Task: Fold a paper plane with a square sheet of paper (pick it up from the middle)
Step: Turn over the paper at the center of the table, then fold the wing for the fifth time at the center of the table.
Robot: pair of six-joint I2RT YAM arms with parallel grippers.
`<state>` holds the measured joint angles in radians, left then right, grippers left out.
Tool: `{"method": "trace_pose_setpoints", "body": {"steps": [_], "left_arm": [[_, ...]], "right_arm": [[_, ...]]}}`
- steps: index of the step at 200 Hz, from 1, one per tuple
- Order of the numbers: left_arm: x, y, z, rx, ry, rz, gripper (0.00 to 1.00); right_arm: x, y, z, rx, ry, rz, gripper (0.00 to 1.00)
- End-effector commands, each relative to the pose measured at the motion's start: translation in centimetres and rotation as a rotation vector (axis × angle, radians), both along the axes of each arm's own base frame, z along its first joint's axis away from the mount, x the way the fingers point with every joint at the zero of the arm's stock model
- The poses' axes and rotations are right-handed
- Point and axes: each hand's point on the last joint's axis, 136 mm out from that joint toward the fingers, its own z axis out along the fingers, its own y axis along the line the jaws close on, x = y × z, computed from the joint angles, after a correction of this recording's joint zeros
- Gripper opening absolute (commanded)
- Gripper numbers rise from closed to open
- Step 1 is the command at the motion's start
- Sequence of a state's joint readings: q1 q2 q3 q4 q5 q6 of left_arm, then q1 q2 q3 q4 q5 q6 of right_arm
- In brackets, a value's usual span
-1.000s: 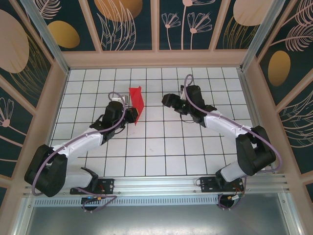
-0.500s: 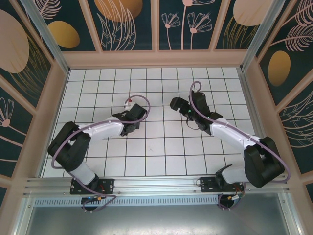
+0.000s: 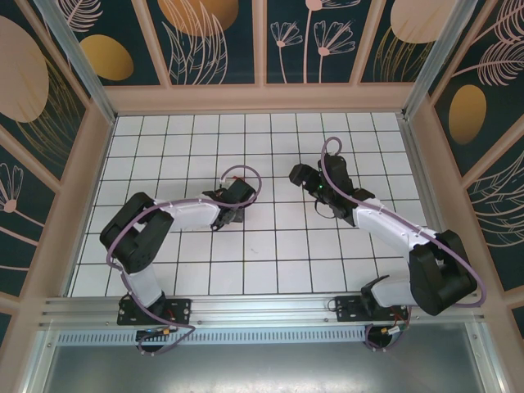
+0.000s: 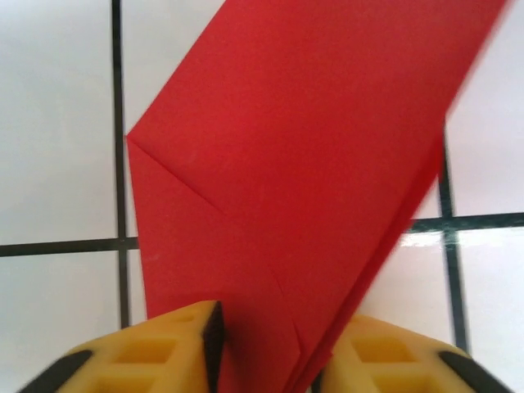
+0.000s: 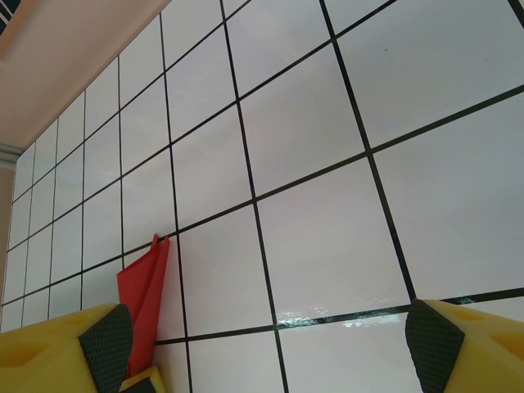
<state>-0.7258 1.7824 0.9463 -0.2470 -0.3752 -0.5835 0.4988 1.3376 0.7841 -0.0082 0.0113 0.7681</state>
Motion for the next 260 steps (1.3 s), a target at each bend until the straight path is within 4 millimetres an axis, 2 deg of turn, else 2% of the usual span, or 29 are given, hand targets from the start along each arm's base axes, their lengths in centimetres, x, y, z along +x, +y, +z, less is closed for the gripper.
{"method": "trace_pose_setpoints", "body": {"steps": [1,11,15,40,56,72,100,103,104,105,119,138,161,180,201,239,260], "left_arm": [[0.0,-3.0,1.6,-0.157,-0.007,-0.055,0.44],[-0.2,-3.4,1.9,-0.187,-0.008,-0.067,0.50],[-0.1,-3.5,3.1,-0.213,-0.030,-0.071,0.52],[-0.1,-3.1,6.0,-0.310,-0.080,-0.073,0.68],[0.0,-1.9,7.8,-0.377,-0.112,-0.053,0.76],[0.3,0.5,9.2,-0.442,-0.147,0.001,0.83],[0.5,5.4,9.3,-0.454,-0.187,0.132,0.92],[0.5,5.9,9.2,-0.452,-0.187,0.145,0.92],[0.5,6.1,9.2,-0.450,-0.188,0.149,0.92],[0.5,6.2,9.2,-0.451,-0.188,0.153,0.92],[0.5,8.0,8.8,-0.453,-0.189,0.209,0.94],[0.6,10.0,8.2,-0.481,-0.190,0.282,0.96],[0.5,11.4,7.6,-0.533,-0.191,0.342,0.97],[0.4,11.9,7.2,-0.554,-0.187,0.362,0.97],[0.4,11.9,6.9,-0.566,-0.175,0.362,0.98],[0.5,11.4,6.7,-0.591,-0.160,0.350,0.98],[0.6,11.0,6.8,-0.600,-0.156,0.334,0.98]], "right_arm": [[-0.1,-0.6,0.0,-0.004,0.004,-0.029,0.88],[-0.1,-0.4,0.0,-0.011,0.008,-0.023,0.88],[-0.1,-0.3,-0.1,-0.013,0.008,-0.018,0.88],[0.2,1.0,0.0,-0.046,0.008,-0.002,0.86],[0.0,3.4,0.1,-0.059,0.005,0.044,0.83],[0.0,6.3,-0.3,-0.061,0.016,0.099,0.76],[-0.7,13.3,-1.7,-0.059,0.050,0.249,0.61],[-1.0,13.9,-2.5,-0.068,0.067,0.268,0.59],[-0.9,14.3,-1.9,-0.061,0.057,0.273,0.58],[-1.0,14.5,-2.6,-0.069,0.071,0.278,0.58],[-1.4,17.5,-3.7,-0.085,0.088,0.334,0.49],[-2.7,21.8,-5.0,-0.058,0.129,0.444,0.38],[-3.7,25.1,-6.6,-0.049,0.175,0.529,0.30],[-4.2,26.2,-8.0,-0.063,0.222,0.560,0.28],[-4.9,26.1,-9.7,-0.092,0.280,0.583,0.26],[-6.3,24.0,-12.5,-0.193,0.349,0.640,0.24],[-6.7,21.9,-13.5,-0.281,0.355,0.684,0.23]]}}
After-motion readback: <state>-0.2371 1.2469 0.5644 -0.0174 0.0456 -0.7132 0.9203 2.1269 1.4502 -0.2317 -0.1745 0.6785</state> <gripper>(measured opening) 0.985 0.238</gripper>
